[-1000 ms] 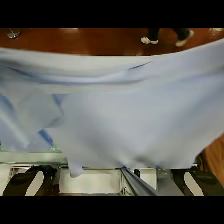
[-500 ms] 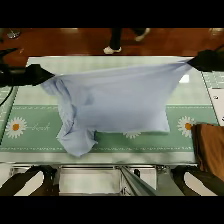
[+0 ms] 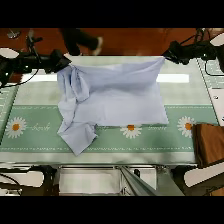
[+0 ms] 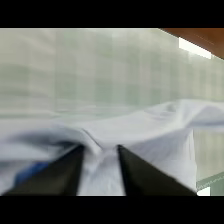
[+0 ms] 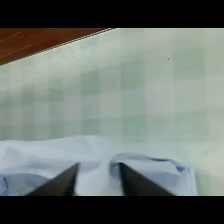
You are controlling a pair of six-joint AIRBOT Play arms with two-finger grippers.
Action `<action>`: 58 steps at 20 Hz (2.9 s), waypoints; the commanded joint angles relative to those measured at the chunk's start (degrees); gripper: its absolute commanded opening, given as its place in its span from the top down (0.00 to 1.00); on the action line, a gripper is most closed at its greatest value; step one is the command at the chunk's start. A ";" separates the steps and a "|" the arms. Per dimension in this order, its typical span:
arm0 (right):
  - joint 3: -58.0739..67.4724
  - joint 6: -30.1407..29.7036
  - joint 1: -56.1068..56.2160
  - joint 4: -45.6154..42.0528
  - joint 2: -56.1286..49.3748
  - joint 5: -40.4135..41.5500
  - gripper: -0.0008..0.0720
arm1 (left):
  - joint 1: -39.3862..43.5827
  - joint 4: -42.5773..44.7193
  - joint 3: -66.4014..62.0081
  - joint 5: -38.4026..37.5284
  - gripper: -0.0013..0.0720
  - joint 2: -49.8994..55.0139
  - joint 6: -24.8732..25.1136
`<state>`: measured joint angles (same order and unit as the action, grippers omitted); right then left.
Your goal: Fold the shirts.
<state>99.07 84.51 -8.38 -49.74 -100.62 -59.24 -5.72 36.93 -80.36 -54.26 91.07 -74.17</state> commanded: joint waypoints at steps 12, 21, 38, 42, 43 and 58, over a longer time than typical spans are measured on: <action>-23.52 -10.60 -26.36 -1.75 15.98 -22.77 0.14 | -21.40 13.25 37.31 -27.58 0.03 -17.92 10.12; -58.51 -19.32 -26.38 4.44 31.04 -12.46 0.14 | -19.63 -1.25 51.76 -14.75 0.03 -22.82 19.32; -59.80 -16.39 -30.84 1.49 31.02 -12.20 0.14 | -9.64 5.90 48.43 -10.10 0.96 -17.73 15.34; -59.98 -9.94 -28.74 -9.07 30.29 -12.92 0.14 | -9.66 5.92 47.82 -10.71 0.96 -17.70 15.34; -59.98 -9.79 -27.19 -8.79 29.44 -12.94 0.14 | -9.66 5.90 47.82 -10.71 0.96 -17.70 15.34; -42.47 -9.25 -1.18 -2.23 14.01 -11.91 0.96 | -9.75 3.13 46.84 -13.55 0.96 -17.86 14.51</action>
<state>52.05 76.84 -12.99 -51.24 -85.34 -68.84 -15.40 41.56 -32.75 -65.47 73.32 -59.75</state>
